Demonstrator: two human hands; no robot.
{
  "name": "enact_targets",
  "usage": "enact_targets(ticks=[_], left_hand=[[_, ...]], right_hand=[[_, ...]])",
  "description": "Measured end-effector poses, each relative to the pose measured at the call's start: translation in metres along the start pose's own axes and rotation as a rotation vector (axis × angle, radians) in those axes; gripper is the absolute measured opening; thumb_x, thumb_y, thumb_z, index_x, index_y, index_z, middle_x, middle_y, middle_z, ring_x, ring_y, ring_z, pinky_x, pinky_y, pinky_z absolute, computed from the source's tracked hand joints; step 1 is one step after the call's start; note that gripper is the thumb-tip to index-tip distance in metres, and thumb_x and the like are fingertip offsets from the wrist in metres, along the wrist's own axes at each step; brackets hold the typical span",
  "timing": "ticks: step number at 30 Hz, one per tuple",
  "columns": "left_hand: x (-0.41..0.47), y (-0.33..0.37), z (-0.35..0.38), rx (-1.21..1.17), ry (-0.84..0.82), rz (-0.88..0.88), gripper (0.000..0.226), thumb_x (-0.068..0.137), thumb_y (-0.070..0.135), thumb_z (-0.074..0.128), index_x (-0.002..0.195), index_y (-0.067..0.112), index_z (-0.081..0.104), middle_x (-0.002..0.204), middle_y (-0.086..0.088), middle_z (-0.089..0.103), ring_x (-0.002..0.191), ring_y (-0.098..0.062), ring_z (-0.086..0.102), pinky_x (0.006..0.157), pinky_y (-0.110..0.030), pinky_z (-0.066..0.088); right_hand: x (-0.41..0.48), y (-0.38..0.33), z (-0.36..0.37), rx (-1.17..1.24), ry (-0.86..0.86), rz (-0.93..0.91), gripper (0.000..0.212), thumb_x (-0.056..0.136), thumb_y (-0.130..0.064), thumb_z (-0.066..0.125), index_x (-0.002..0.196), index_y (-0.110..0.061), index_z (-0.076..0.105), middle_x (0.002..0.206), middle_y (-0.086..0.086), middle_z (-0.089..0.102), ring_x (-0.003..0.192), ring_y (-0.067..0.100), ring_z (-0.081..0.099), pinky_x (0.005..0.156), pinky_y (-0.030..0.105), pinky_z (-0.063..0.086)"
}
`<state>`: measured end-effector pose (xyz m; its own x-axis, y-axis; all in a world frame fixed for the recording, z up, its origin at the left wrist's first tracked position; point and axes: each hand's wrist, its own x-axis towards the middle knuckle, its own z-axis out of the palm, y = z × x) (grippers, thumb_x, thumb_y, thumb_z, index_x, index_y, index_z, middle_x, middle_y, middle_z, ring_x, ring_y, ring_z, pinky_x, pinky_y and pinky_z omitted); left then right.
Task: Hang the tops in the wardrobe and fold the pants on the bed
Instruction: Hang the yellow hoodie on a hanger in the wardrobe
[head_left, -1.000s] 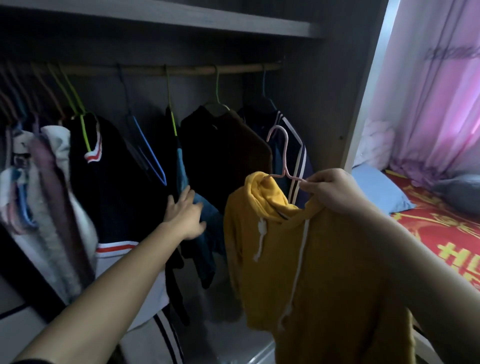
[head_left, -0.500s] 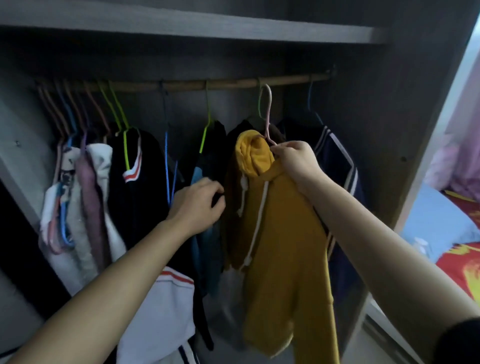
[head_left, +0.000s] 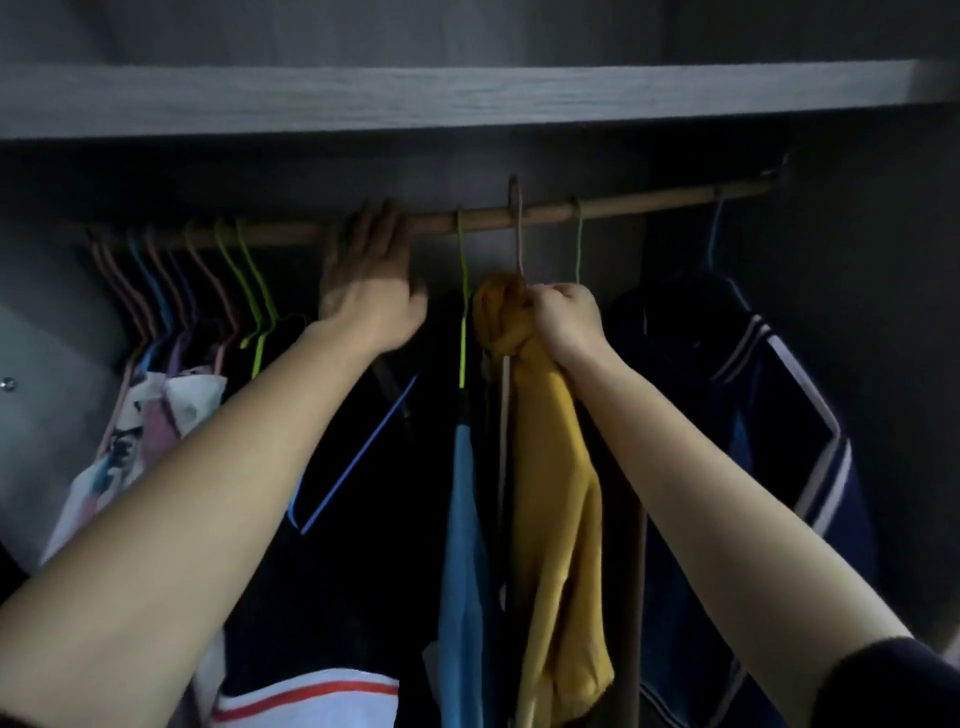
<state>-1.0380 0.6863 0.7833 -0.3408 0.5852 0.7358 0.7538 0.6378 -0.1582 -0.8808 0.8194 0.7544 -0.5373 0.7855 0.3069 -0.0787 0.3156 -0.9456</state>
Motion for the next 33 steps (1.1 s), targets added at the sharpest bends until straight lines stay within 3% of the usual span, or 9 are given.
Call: enact_targets(ticks=[3, 9, 13, 18, 21, 23, 26, 29, 33], left_hand=[[-0.004, -0.008, 0.015, 0.043, 0.017, 0.031, 0.083, 0.077, 0.025, 0.062, 0.151, 0.009, 0.030, 0.161, -0.008, 0.022, 0.149, -0.028, 0.018, 0.118, -0.056, 0.014], [-0.008, -0.010, 0.017, 0.024, 0.023, 0.038, 0.085, 0.077, 0.026, 0.060, 0.153, 0.010, 0.026, 0.163, -0.007, 0.017, 0.150, -0.028, 0.013, 0.119, -0.055, 0.009], [-0.006, -0.004, 0.008, -0.060, -0.020, -0.001, 0.077, 0.084, 0.026, 0.056, 0.153, 0.009, 0.026, 0.163, -0.007, 0.014, 0.150, -0.027, 0.010, 0.121, -0.048, 0.007], [-0.074, 0.026, 0.013, -0.368, -0.014, -0.088, 0.054, 0.090, 0.033, 0.037, 0.136, 0.010, 0.054, 0.147, -0.014, 0.047, 0.136, -0.032, 0.040, 0.111, -0.046, 0.034], [-0.151, 0.052, 0.032, -0.480, -0.095, 0.000, 0.056, 0.093, 0.032, 0.036, 0.147, 0.019, 0.040, 0.154, -0.009, 0.037, 0.144, -0.028, 0.031, 0.114, -0.049, 0.029], [-0.199, 0.064, 0.043, -0.500, -0.192, 0.047, 0.057, 0.095, 0.030, 0.033, 0.152, 0.023, 0.031, 0.158, -0.007, 0.031, 0.146, -0.026, 0.026, 0.114, -0.051, 0.030], [-0.257, 0.076, 0.053, -0.529, -0.302, 0.032, 0.053, 0.099, 0.029, 0.032, 0.152, 0.022, 0.030, 0.160, -0.005, 0.027, 0.148, -0.023, 0.019, 0.115, -0.048, 0.028], [-0.306, 0.084, 0.054, -0.603, -0.360, -0.004, 0.052, 0.102, 0.027, 0.037, 0.153, 0.024, 0.028, 0.160, -0.002, 0.026, 0.149, -0.020, 0.016, 0.116, -0.043, 0.024], [-0.372, 0.092, 0.056, -0.657, -0.374, -0.018, 0.052, 0.098, 0.027, 0.037, 0.150, 0.021, 0.036, 0.156, -0.007, 0.035, 0.146, -0.025, 0.027, 0.114, -0.047, 0.032]], right_hand=[[0.006, 0.024, 0.004, 0.008, -0.051, 0.116, 0.025, 0.095, -0.027, 0.056, 0.078, -0.014, 0.070, 0.055, -0.007, 0.064, 0.055, 0.007, 0.063, 0.051, 0.019, 0.045], [0.006, 0.042, 0.006, -0.138, 0.001, -0.021, 0.024, 0.095, -0.036, 0.055, 0.096, -0.023, 0.075, 0.083, -0.012, 0.072, 0.086, 0.009, 0.067, 0.076, 0.025, 0.047], [-0.020, 0.051, -0.001, -0.381, 0.125, -0.254, 0.039, 0.097, -0.041, 0.054, 0.131, -0.022, 0.061, 0.119, -0.003, 0.066, 0.111, 0.014, 0.061, 0.093, 0.030, 0.049], [-0.067, 0.063, -0.019, -0.507, 0.137, -0.383, 0.048, 0.100, -0.040, 0.052, 0.142, -0.017, 0.051, 0.135, 0.005, 0.057, 0.125, 0.020, 0.052, 0.105, 0.037, 0.045], [-0.099, 0.081, -0.034, -0.582, 0.133, -0.405, 0.045, 0.104, -0.037, 0.044, 0.145, -0.018, 0.049, 0.143, 0.004, 0.054, 0.133, 0.020, 0.048, 0.112, 0.036, 0.039], [-0.122, 0.097, -0.043, -0.697, 0.092, -0.391, 0.050, 0.105, -0.037, 0.039, 0.153, -0.024, 0.034, 0.154, 0.001, 0.043, 0.139, 0.019, 0.041, 0.115, 0.039, 0.037], [-0.160, 0.124, -0.050, -0.784, 0.018, -0.305, 0.063, 0.105, -0.032, 0.039, 0.158, -0.031, 0.006, 0.151, 0.005, 0.044, 0.129, 0.024, 0.051, 0.101, 0.043, 0.048], [-0.206, 0.155, -0.051, -0.819, 0.020, -0.265, 0.055, 0.106, -0.034, 0.030, 0.158, -0.031, 0.011, 0.143, 0.004, 0.052, 0.120, 0.025, 0.056, 0.090, 0.042, 0.052], [-0.277, 0.210, -0.057, -0.880, -0.056, -0.182, 0.057, 0.105, -0.030, 0.039, 0.158, -0.028, 0.016, 0.159, 0.000, 0.032, 0.137, 0.026, 0.043, 0.096, 0.042, 0.051]])
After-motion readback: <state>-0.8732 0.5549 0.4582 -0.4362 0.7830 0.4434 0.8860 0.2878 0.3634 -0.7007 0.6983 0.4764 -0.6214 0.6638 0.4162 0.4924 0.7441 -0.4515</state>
